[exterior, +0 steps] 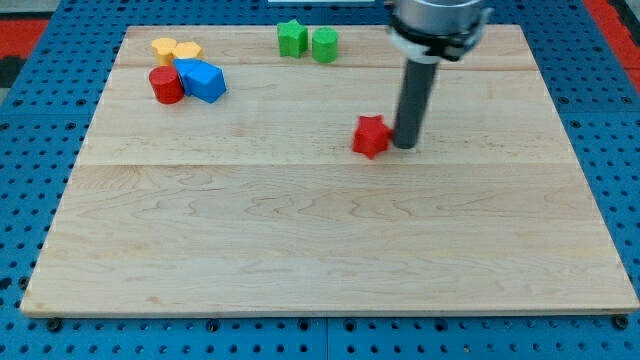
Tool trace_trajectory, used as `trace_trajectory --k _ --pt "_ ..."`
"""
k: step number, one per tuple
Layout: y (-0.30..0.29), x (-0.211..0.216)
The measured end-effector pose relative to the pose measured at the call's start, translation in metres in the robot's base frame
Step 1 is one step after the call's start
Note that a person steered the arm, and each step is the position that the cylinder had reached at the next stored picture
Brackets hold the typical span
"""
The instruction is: Push the red star into the group of blocks
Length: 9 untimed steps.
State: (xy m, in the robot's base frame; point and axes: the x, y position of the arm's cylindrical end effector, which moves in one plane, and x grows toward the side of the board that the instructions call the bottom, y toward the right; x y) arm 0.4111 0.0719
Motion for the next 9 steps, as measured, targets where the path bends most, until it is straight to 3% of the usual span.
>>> trace_trajectory --k 2,4,6,7,8,9 --pt "-0.120 -0.015" --pt "-0.226 -0.074" --pt "-0.087 -0.049" --pt "-0.099 0.024" --pt "-0.166 0.051" --pt "-0.219 0.051"
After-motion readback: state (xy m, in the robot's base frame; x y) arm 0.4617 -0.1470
